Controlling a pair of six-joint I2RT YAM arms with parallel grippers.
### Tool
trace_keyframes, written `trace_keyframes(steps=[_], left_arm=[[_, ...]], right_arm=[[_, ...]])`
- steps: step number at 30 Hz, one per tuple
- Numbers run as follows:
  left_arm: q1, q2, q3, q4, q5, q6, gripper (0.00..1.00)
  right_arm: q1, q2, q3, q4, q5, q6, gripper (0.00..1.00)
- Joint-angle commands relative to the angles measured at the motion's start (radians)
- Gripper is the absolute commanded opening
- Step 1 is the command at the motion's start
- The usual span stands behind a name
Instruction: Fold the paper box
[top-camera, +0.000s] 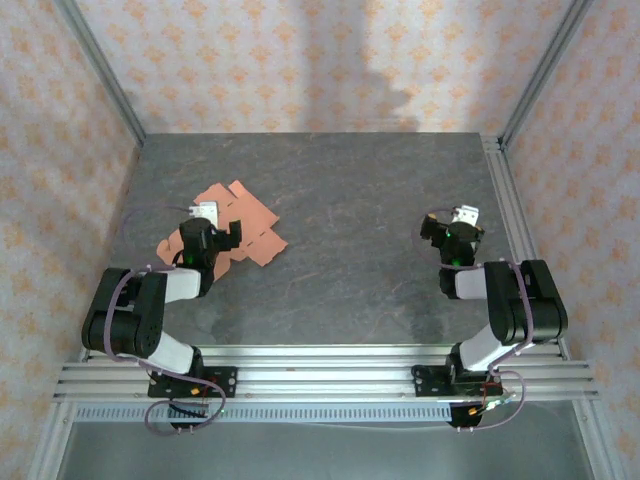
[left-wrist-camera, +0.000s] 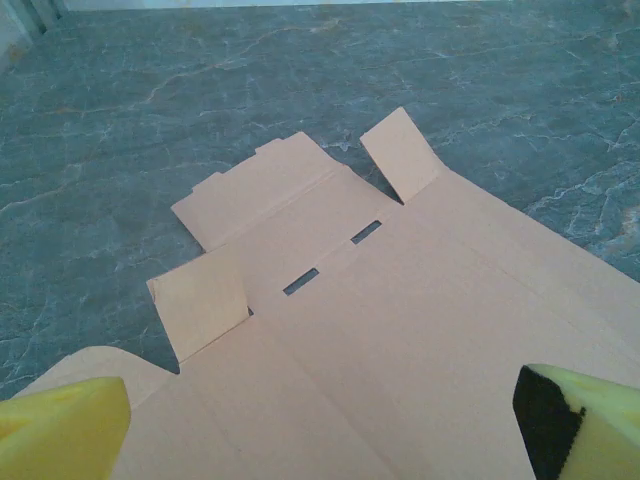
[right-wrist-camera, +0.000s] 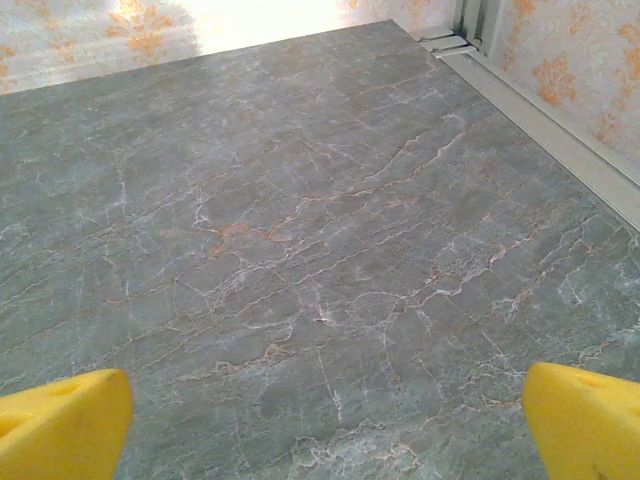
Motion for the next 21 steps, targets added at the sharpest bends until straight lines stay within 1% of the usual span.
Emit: trace_keyframes(steps=[1, 21], left_arm=[[0.004, -0.002, -0.002, 0.032, -0.018, -0.008, 1.0], [0.005, -0.002, -0.001, 0.032, -0.018, -0.007, 1.0]], right_arm=[[0.005, -0.004, 0.009, 0.006, 0.02, 0.012, 0.99], [0.005, -0.007, 0.006, 0.012, 0.019, 0.012, 0.99]])
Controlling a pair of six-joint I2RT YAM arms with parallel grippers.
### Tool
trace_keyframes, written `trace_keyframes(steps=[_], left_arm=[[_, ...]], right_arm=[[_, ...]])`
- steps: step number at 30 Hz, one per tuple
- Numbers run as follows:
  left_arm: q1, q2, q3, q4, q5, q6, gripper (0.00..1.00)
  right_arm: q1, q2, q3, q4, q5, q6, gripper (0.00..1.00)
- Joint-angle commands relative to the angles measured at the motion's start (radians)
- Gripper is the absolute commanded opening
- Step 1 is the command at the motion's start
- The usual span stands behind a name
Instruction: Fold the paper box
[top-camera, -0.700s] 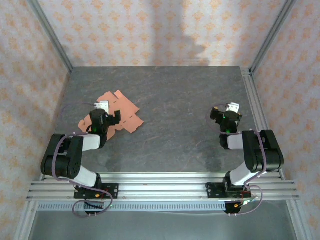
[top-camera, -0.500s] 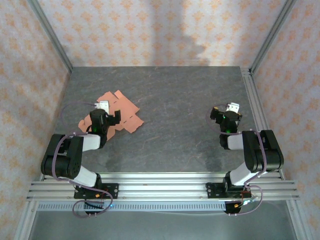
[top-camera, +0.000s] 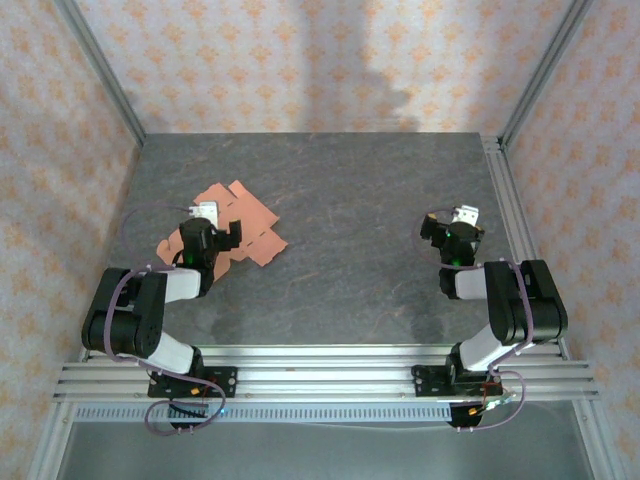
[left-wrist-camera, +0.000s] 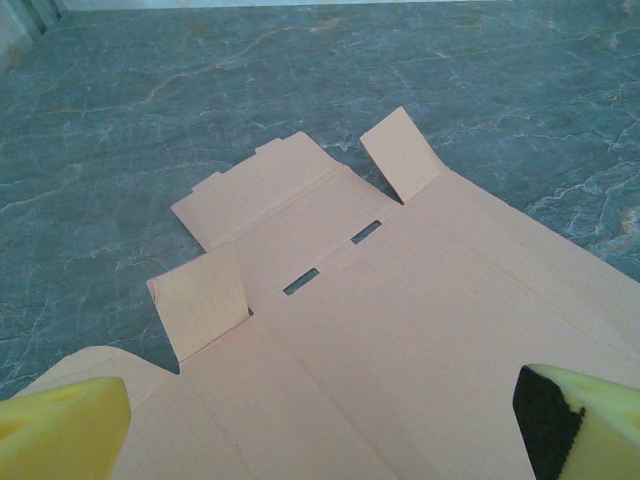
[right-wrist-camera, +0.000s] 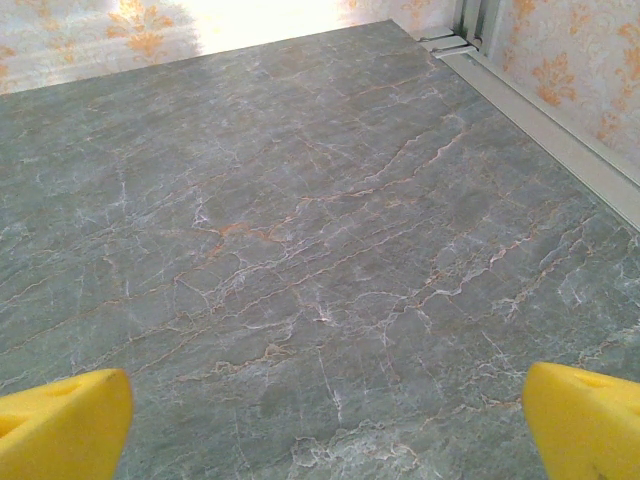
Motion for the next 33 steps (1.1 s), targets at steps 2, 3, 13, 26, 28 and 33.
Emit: trace_keyframes(steps=[2, 3, 13, 26, 28, 33], left_arm=[[0.006, -0.003, -0.001, 0.033, -0.019, -0.008, 1.0], [0.005, -0.003, -0.003, 0.036, -0.019, -0.007, 1.0], [-0.023, -0.164, 0.249, -0.435, -0.047, -0.053, 1.0], [-0.041, 0.287, 0.831, -0.934, 0.084, -0.44, 1.0], [-0.051, 0.354, 0.899, -1.016, 0.067, -0.456, 1.0], [-0.084, 0.492, 1.003, -1.131, 0.093, -0.435, 1.0]], right_arm=[[0.004, -0.006, 0.005, 0.012, 0.019, 0.011, 0.99], [0.004, -0.006, 0.004, 0.012, 0.019, 0.012, 0.99], [0.01, -0.191, -0.002, -0.118, 0.036, 0.009, 0.99], [0.222, -0.348, 0.232, -0.544, -0.041, 0.037, 0.99], [0.285, -0.343, 0.249, -0.558, -0.014, 0.033, 0.99], [0.352, -0.333, 0.245, -0.554, 0.0, 0.12, 0.99]])
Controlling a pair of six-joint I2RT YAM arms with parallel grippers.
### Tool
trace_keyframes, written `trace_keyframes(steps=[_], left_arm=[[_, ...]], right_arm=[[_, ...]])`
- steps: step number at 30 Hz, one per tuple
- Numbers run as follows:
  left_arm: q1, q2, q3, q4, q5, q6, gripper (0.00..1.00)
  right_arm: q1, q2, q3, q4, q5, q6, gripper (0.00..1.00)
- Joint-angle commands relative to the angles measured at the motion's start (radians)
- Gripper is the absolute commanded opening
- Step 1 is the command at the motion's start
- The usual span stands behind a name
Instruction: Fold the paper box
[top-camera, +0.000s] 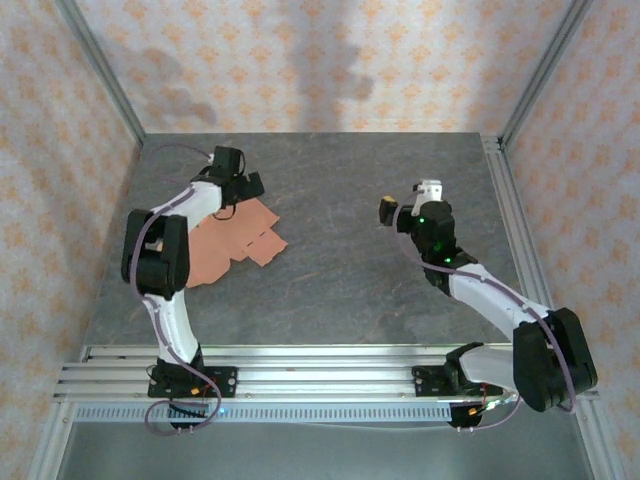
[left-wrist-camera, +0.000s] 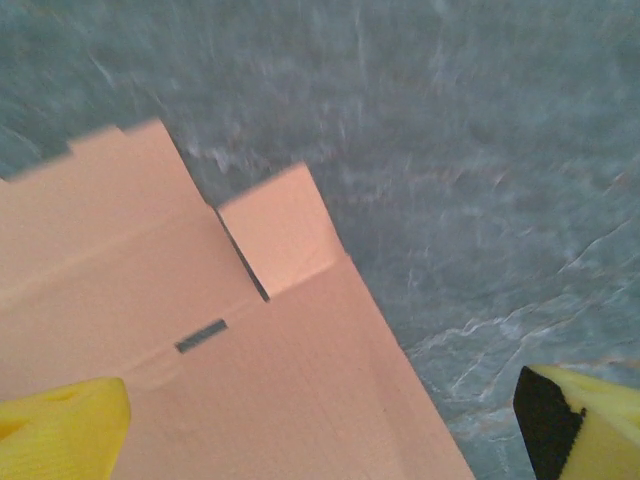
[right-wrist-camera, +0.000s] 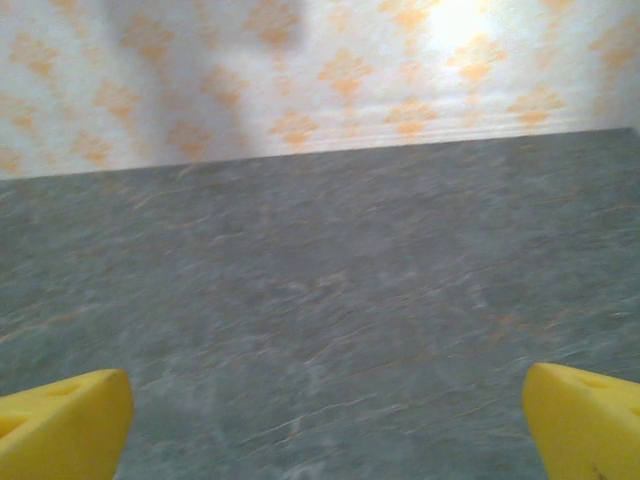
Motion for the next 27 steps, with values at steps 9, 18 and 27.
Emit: trace_keyframes(steps=[9, 18, 27], left_arm=[[-0.097, 0.183, 0.161, -0.194, 0.246, 0.074, 1.0], [-0.246, 0.254, 0.272, -0.144, 0.457, 0.083, 1.0], [-0.304, -0.022, 0.079, 0.045, 0.224, 0.003, 1.0]], right_arm=[[0.01, 0.025, 0.011, -0.022, 0.012, 0.11, 0.99], [0.01, 0.025, 0.034, -0.098, 0.079, 0.18, 0.99], [0.011, 0.02, 0.118, -0.289, 0.068, 0.236, 0.99]])
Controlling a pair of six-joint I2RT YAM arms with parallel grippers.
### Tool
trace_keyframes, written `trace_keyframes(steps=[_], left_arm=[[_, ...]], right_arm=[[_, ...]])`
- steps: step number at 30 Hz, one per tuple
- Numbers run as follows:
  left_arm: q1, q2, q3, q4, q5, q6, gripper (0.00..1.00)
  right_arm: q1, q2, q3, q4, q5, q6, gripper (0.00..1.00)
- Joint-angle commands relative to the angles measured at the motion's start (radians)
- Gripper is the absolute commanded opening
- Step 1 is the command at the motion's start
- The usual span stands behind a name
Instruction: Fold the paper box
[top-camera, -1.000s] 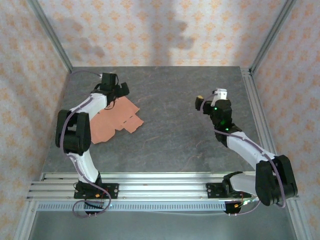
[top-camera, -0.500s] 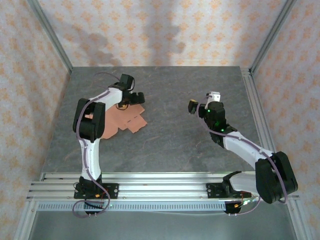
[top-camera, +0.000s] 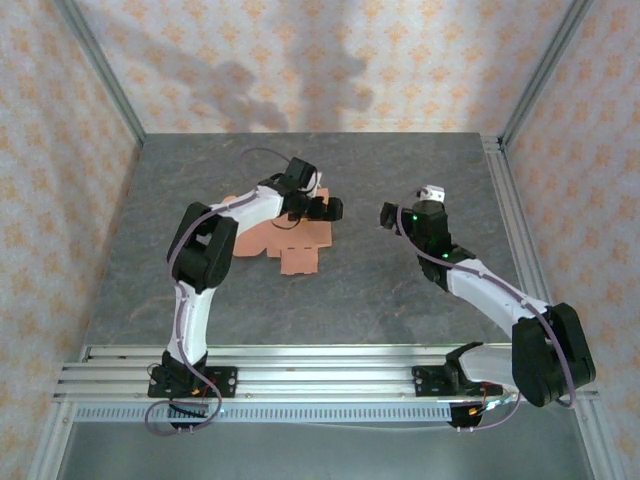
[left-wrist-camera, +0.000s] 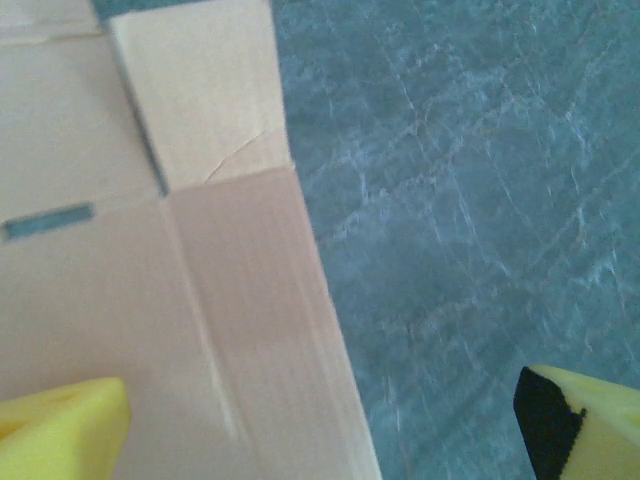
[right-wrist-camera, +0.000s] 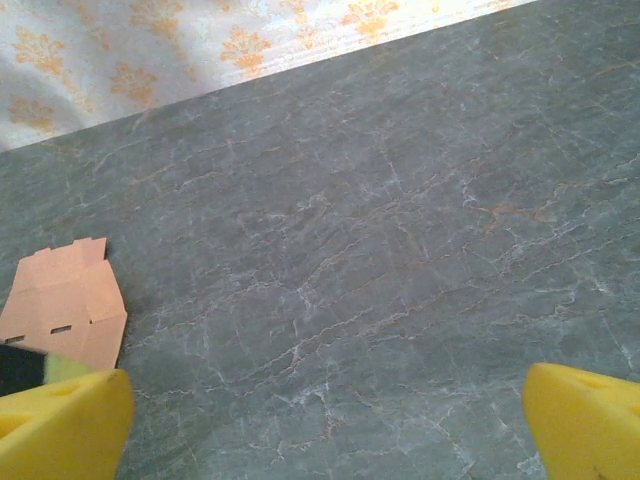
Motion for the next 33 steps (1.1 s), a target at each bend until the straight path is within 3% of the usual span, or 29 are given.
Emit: trace_keyframes(steps=[1, 6, 14, 19, 23, 33], left_arm=[[0.028, -0.189, -0.098, 0.077, -0.185, -0.041, 1.0], [0.068, -0.346, -0.292, 0.071, -0.334, -0.085, 1.0], [0.225, -0.362, -0.445, 0.057, -0.276, -0.149, 0.92], [0.233, -0.267, -0.382, 0.019, -0.208, -0.083, 0.72], [0.231, -0.145, -0.296, -0.018, -0.141, -0.04, 0.62], [0.164, 0.038, -0.065, -0.154, -0.069, 0.1, 0.57]], right_arm=[[0.002, 0.011, 0.075, -0.083, -0.02, 0.029, 0.99], [0.004, 0.129, 0.175, -0.083, -0.145, 0.04, 0.99], [0.039, 0.297, 0.297, -0.05, -0.241, 0.055, 0.99], [0.043, 0.305, 0.283, -0.043, -0.241, 0.067, 0.99], [0.042, 0.273, 0.255, -0.074, -0.204, 0.066, 0.99], [0.038, 0.219, 0.222, -0.164, -0.111, 0.077, 0.99]])
